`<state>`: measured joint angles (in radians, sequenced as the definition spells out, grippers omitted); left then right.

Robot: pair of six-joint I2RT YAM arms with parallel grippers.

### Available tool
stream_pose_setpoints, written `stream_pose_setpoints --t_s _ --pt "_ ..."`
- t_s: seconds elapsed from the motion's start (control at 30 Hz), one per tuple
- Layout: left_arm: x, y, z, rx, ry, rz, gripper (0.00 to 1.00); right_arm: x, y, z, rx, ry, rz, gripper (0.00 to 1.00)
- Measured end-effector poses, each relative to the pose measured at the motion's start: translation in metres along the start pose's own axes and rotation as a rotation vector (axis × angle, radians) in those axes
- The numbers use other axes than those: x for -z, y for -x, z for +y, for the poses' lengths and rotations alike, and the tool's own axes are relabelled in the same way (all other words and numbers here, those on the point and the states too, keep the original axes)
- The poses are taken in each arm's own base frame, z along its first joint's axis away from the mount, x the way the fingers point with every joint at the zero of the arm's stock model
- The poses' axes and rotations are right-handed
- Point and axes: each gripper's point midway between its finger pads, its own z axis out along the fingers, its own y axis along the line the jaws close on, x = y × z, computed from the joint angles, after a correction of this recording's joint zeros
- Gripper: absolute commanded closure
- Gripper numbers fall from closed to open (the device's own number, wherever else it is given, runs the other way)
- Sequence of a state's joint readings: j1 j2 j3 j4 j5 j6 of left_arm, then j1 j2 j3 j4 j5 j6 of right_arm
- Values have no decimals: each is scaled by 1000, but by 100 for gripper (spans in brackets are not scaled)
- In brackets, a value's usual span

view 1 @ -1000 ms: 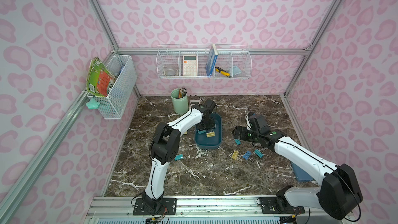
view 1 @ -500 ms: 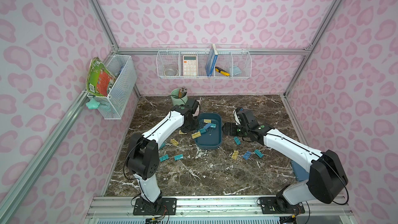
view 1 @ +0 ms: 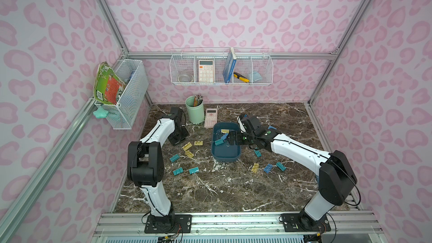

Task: Take out the binder clips from the storage box
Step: Place the binder clip at the center of the board.

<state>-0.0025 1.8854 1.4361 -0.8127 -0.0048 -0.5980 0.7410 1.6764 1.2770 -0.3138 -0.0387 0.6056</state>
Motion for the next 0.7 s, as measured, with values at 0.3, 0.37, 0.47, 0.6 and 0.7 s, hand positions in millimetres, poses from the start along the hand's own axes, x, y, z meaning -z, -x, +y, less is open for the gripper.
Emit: stream_pose_setpoints --t_s 0.3,0.37,0.47,0.6,0.7 --pt "-40 44 5 34 -13 31 100 -15 3 7 10 -13 34 1" --pt "-46 45 9 41 -6 43 96 -25 4 10 16 -16 53 3" --pt "-51 40 13 45 2 60 87 -40 1 10 17 -30 90 9" --pt "-55 29 15 45 -1 91 73 -58 -4 7 21 -53 136 20" --pt "-48 25 16 46 -9 89 65 -67 -5 5 33 -58 161 36"
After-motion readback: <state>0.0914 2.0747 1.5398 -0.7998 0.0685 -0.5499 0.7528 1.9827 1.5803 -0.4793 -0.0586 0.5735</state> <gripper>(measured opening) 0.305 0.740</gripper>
